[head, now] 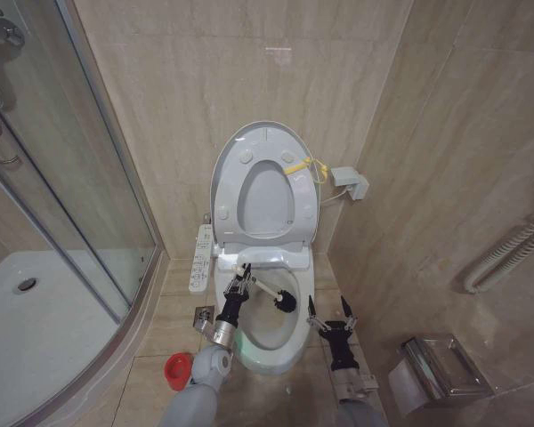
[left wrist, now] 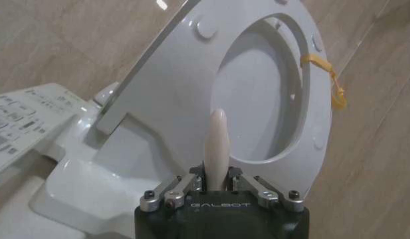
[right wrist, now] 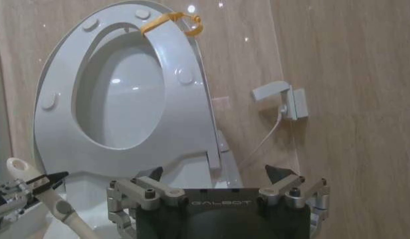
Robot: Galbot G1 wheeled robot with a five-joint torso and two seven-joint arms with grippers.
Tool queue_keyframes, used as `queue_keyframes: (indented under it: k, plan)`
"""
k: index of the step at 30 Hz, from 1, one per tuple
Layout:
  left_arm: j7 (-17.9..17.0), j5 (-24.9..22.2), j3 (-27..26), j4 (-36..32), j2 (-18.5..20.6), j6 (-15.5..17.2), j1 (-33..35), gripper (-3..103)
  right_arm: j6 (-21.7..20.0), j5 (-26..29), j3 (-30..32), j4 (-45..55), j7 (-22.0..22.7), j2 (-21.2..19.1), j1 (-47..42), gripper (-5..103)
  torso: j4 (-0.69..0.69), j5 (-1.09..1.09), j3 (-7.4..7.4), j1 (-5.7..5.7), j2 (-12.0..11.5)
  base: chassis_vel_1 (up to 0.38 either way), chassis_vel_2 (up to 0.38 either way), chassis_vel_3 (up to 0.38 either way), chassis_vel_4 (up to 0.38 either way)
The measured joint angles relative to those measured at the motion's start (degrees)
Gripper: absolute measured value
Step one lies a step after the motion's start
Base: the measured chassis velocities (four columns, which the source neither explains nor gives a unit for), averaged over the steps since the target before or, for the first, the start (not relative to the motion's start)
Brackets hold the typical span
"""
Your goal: Open the toilet lid, clean the toilet bowl with a toilet brush, close the toilet lid, and flush.
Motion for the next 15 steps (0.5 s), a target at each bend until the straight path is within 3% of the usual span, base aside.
queue_keyframes:
  k: [9,15]
  plan:
    - [0.2,2.6,-2.2,9.8,-1.7,-1.5,-2.4,20,0.1,-0.1,-0.1,-0.6,0.0,0.2,0.3,100,0.01,0.00,0.00,0.00,0.0,0.000,0.000,0.000,0.000]
    - [0.2,1.4,-0.4,3.6,-1.5,-0.9,-1.2,20,0.2,-0.1,0.0,-0.6,-0.1,0.2,0.1,100,-0.01,0.00,0.01,0.00,0.0,0.000,0.000,0.000,0.000]
